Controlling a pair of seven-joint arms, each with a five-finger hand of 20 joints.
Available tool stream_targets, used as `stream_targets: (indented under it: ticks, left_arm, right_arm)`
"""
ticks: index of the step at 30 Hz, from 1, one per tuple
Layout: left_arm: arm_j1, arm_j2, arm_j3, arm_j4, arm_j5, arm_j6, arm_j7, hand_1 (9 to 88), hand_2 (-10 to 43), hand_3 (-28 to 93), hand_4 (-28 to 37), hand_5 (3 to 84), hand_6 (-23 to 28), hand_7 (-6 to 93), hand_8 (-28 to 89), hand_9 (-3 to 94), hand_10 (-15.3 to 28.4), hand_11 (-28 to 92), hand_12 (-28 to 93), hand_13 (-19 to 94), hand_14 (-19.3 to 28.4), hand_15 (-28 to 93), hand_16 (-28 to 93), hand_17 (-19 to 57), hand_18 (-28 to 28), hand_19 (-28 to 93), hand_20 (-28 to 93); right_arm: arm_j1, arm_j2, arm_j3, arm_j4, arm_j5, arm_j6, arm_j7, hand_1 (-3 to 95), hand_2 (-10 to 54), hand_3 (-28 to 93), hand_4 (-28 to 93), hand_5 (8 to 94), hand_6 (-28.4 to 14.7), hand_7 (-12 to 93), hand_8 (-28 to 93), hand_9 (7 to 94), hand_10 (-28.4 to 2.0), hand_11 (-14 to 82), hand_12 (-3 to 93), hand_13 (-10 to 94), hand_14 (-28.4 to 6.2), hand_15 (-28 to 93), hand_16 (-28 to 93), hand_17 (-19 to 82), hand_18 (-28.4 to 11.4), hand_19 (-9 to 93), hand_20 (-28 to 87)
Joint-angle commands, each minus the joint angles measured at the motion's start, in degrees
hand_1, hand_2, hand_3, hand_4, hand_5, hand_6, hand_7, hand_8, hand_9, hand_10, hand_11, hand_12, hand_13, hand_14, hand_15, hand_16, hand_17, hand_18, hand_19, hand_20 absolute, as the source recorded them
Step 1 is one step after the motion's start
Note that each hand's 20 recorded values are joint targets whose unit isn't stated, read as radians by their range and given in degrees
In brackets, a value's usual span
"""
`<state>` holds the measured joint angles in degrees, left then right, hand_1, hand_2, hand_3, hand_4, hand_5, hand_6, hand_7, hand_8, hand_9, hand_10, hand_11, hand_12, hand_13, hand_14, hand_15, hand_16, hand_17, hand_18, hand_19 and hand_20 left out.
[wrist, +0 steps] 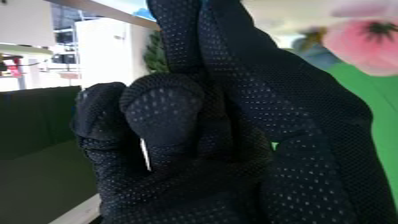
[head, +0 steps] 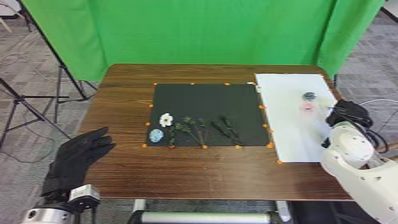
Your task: Arrange flowers
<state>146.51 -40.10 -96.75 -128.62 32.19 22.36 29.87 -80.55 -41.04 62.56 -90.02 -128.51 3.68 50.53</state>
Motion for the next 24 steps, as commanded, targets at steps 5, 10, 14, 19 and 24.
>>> stream_targets:
  ticks: [5,10,14,19,24]
  left_arm:
    - [1.2,-0.14,-0.18,-0.26,-0.20,0.29,0.36,27.7,4.4,82,-20.0,44.2,12.8,19.9,-11,39.1,21.7,39,10,27,27.8,66,-14,-9.3,22.4,60,9]
    - [1.6,-0.19,-0.26,-0.41,-0.31,0.47,0.40,27.6,4.4,82,-20.0,44.2,12.9,19.9,-11,39.1,21.8,39,10,27,27.9,66,-14,-9.3,22.4,60,9]
    - [1.7,-0.46,-0.56,-0.42,0.01,0.13,-0.02,27.7,4.5,82,-20.0,44.2,12.9,19.8,-11,39.1,21.8,39,10,27,27.9,66,-14,-9.3,22.4,60,9]
    - [2.3,-0.60,-1.28,-0.69,0.12,0.26,-0.16,27.6,4.5,82,-20.0,44.2,12.8,19.8,-11,39.1,21.9,39,10,27,27.9,66,-14,-9.3,22.4,60,9]
    - [3.0,-0.74,-2.52,-0.86,0.11,0.39,-0.36,27.6,4.5,82,-20.0,44.2,12.9,19.8,-11,39.2,21.9,39,10,27,27.9,66,-14,-9.3,22.4,60,9]
  right_arm:
    - [2.3,1.8,-1.3,-3.2,-3.9,5.8,-1.1,58.3,-9.5,80,-28,81.3,-1.2,27,4,91.7,-7.3,13.2,38.4,81,-2.6,73,22,51,-17.1,93,29]
    - [1.2,2.2,-0.4,-4.8,-4.4,5.9,-1.6,58.2,-9.5,81,-28,81.9,-1.3,27,5,92.0,-7.4,13.2,38.4,81,-2.4,74,22,52,-17.2,93,30]
    - [0.7,2.5,-0.4,-6.5,-4.3,6.4,-1.7,58.5,-9.5,81,-28,82.4,-1.5,26,5,92.2,-7.4,13.2,38.4,82,-2.4,74,23,52,-17.2,93,31]
    - [0.7,2.8,-1.8,-11.0,-3.4,6.6,-3.5,58.4,-9.5,81,-28,82.7,-1.7,26,5,92.5,-7.4,13.2,38.4,82,-2.6,74,23,53,-17.5,93,31]
    - [2.0,1.5,-4.8,-16.8,-1.1,5.6,-7.2,58.4,-9.5,81,-28,82.9,-1.9,25,6,92.6,-7.6,13.3,38.6,82,-2.7,74,23,53,-17.7,93,32]
